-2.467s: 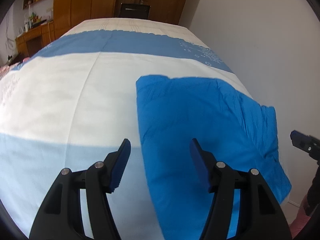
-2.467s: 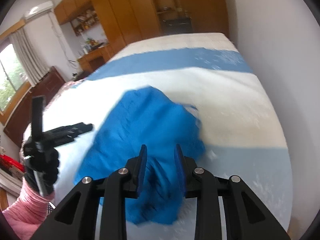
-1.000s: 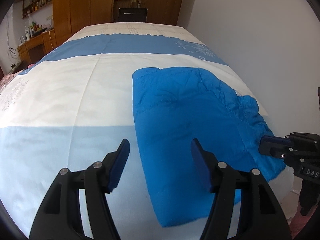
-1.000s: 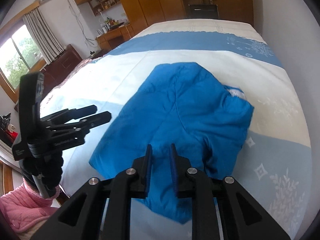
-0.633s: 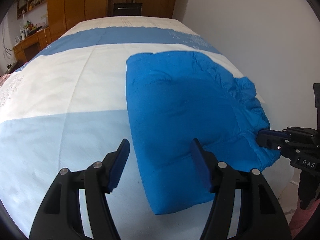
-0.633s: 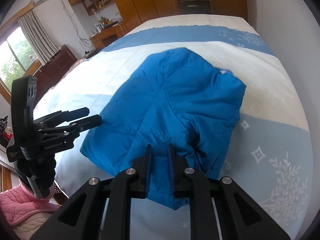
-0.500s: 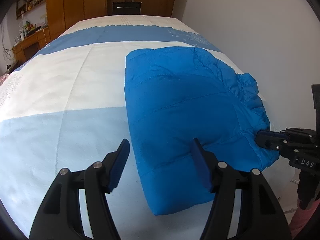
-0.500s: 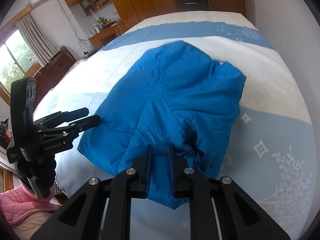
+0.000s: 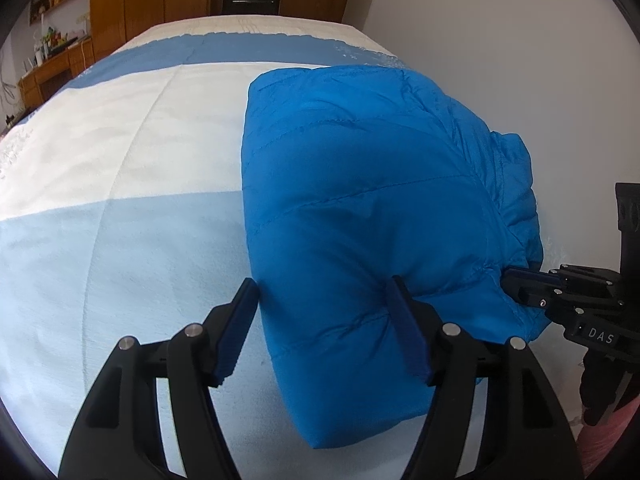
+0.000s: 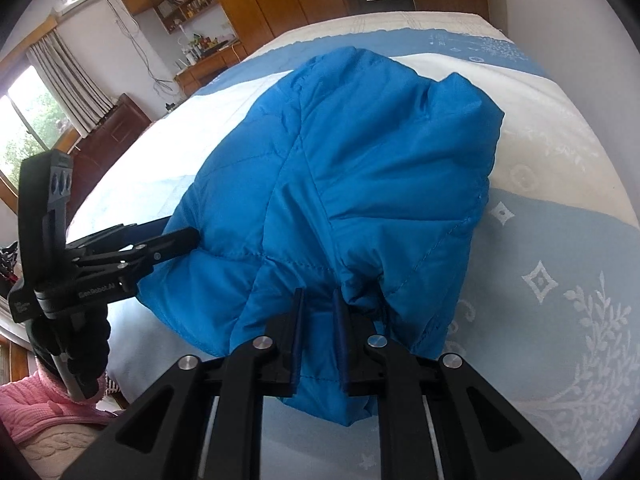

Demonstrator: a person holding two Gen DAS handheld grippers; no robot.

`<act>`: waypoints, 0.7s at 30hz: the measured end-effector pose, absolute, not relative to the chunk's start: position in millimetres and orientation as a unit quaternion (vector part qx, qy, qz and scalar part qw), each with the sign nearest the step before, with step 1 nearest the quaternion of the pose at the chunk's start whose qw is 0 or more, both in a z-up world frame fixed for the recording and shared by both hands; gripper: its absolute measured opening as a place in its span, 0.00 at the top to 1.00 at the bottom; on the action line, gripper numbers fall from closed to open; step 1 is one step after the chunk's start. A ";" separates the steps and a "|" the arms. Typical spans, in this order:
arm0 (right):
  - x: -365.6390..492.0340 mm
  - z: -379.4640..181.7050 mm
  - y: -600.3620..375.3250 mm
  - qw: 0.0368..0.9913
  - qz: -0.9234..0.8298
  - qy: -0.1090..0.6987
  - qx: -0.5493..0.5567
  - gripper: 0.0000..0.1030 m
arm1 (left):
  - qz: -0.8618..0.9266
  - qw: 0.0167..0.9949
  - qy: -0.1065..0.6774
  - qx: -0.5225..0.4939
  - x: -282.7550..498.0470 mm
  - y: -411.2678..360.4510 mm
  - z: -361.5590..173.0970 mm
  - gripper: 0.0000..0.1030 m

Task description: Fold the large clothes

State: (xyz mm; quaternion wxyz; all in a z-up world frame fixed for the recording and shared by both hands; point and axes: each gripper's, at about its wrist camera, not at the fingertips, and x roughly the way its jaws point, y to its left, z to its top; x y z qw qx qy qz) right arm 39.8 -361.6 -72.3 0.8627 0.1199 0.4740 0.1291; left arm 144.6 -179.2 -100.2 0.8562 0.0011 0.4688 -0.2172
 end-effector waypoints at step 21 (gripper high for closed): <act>32.4 -48.4 -437.8 0.861 0.125 0.419 0.259 0.19 | -0.317 0.783 0.517 -0.136 201.2 -129.2 -99.4 0.16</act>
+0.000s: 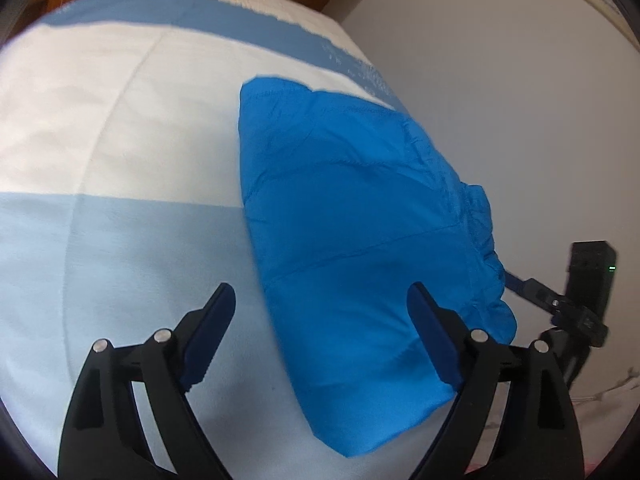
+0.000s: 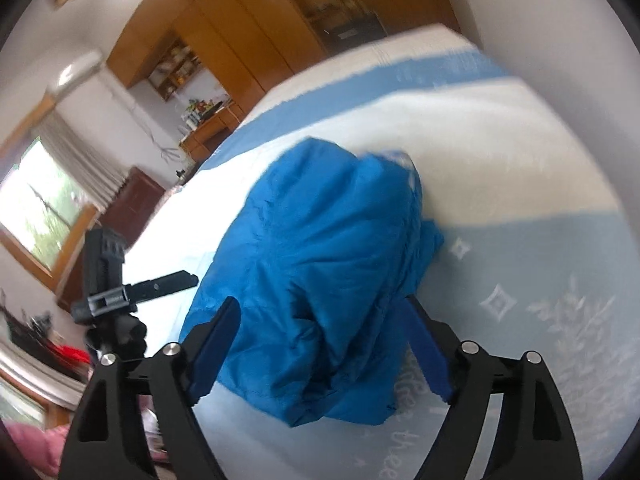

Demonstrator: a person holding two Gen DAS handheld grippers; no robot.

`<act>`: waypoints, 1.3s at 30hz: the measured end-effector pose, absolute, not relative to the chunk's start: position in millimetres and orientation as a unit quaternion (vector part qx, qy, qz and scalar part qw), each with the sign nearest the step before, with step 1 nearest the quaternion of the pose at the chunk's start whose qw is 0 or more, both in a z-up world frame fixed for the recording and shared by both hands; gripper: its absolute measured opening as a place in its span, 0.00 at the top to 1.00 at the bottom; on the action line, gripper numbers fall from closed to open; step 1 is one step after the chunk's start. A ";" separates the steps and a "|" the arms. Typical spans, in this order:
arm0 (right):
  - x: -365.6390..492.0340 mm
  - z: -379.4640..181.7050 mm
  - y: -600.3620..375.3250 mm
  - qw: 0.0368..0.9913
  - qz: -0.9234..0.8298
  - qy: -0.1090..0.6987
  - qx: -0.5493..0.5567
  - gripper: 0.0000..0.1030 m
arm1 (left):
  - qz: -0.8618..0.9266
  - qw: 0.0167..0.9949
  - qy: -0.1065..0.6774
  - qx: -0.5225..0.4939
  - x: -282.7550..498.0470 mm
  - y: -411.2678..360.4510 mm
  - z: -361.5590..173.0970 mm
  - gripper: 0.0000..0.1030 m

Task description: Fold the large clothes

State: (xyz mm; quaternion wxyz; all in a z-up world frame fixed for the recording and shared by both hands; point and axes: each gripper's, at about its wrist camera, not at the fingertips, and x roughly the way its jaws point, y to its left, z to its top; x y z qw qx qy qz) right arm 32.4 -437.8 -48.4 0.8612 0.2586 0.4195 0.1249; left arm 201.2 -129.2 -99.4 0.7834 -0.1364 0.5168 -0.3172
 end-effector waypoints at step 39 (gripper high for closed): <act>217.0 -40.7 -380.2 0.861 0.262 0.392 0.191 0.52 | -0.331 0.819 0.427 -0.196 308.3 -137.1 -74.2 0.31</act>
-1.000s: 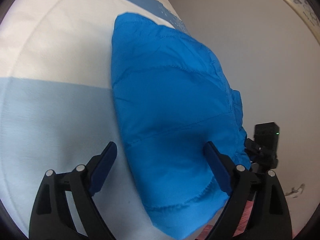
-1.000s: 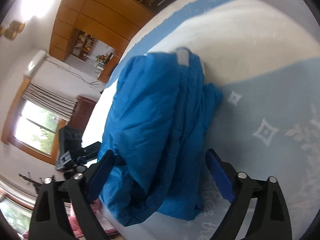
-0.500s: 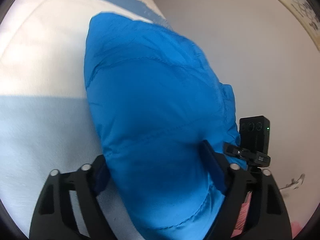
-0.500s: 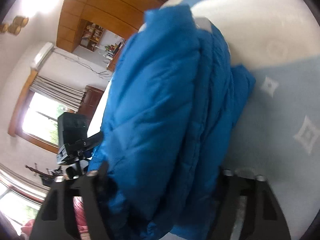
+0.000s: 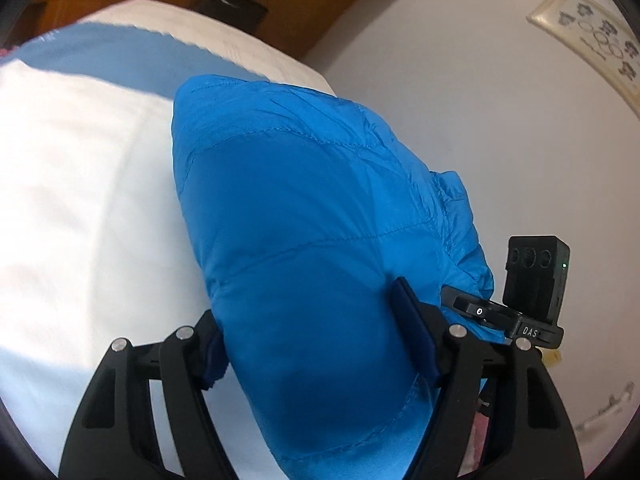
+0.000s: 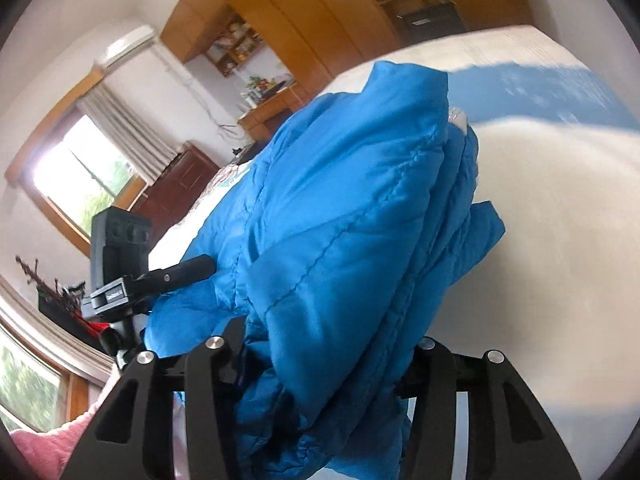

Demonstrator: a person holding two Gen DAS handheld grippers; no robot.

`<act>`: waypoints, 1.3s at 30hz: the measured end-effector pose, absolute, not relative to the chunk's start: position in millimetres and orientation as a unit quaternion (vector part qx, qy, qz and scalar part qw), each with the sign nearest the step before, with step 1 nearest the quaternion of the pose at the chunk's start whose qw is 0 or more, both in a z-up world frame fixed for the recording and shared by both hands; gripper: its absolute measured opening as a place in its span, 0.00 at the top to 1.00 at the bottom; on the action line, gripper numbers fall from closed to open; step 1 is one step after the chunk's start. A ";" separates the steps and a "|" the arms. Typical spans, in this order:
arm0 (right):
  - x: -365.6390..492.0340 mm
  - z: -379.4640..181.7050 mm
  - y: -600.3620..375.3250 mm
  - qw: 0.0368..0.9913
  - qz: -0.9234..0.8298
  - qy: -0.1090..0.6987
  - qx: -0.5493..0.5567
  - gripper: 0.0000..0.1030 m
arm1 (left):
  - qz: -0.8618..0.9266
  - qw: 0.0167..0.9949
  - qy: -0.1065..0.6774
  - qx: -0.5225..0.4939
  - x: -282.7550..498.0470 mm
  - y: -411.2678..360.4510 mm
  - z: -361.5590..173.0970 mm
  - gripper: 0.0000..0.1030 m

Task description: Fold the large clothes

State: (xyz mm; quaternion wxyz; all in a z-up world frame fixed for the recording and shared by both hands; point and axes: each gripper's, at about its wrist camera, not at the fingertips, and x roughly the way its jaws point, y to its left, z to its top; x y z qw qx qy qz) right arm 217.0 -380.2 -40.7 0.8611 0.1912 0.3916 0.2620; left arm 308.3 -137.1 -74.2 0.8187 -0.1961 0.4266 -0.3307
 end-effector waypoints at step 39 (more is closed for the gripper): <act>181.0 -25.2 -314.1 0.899 0.133 0.405 0.101 0.04 | -0.045 0.904 0.426 0.000 245.0 -108.4 -55.8 0.08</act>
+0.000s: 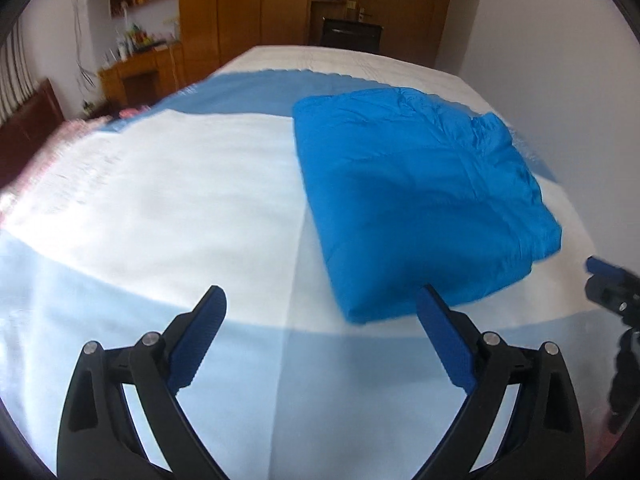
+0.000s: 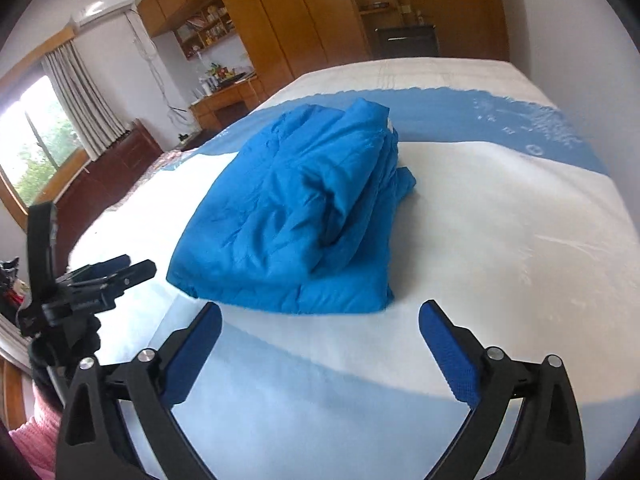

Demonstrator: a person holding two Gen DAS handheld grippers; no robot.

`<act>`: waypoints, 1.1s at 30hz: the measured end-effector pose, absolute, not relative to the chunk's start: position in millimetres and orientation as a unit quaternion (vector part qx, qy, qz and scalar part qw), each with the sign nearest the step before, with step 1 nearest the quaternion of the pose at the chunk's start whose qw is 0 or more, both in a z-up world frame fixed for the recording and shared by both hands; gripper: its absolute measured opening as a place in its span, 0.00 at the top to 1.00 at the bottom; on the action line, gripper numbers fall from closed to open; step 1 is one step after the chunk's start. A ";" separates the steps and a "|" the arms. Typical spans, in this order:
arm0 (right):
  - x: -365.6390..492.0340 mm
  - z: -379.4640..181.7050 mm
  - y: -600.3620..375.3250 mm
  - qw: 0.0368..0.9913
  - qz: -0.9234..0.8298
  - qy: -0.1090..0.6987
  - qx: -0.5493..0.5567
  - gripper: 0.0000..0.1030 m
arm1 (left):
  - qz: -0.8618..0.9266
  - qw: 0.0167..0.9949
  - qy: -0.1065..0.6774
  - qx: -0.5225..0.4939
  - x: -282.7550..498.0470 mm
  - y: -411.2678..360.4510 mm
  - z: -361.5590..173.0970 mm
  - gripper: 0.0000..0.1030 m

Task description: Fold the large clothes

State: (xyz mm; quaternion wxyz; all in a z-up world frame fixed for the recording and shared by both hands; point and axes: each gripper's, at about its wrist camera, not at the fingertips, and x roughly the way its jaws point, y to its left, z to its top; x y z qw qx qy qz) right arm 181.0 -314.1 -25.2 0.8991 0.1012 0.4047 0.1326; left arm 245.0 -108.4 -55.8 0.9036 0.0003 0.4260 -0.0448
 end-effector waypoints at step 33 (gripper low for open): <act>124.2 -8.4 -294.5 0.918 0.075 0.385 0.062 0.04 | -0.035 0.939 0.343 0.017 152.3 -104.4 -17.2 0.08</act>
